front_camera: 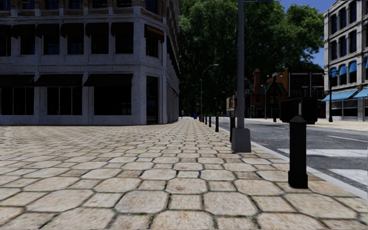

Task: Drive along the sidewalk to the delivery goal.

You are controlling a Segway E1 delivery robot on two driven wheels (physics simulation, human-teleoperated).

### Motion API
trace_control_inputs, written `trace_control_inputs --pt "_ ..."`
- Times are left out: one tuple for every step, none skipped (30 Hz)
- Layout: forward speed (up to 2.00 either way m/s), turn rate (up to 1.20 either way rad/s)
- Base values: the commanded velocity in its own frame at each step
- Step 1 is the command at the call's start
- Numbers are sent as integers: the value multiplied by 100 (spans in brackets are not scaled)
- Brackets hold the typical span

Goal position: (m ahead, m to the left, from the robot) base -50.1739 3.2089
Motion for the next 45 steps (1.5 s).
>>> trace_control_inputs --pt "102 84" --pt "111 84" --pt "121 84" --pt "121 84" --pt "135 84" --pt "168 84" --pt "200 84" --pt "200 84" --pt "200 84" --pt "200 84" --pt "200 84" --pt "200 84" --pt "200 84" --pt "200 84" --pt "200 84" --pt "200 84" --pt "200 84" --pt "200 84" --pt "200 84" --pt "200 86" --pt "200 88" --pt "200 90" --pt "200 90" --pt "200 91" --pt "200 91" --pt "200 91" --pt "200 91" --pt "200 91" --pt "200 91" --pt "200 91" --pt "200 91" --pt "200 91" --pt "200 91" --pt "200 91" --pt "200 91" --pt "200 91" --pt "200 91" --pt "200 91" --pt "200 91" --pt "200 91" --pt "200 91" --pt "200 91" --pt "200 91" --pt "200 91" --pt "200 91"
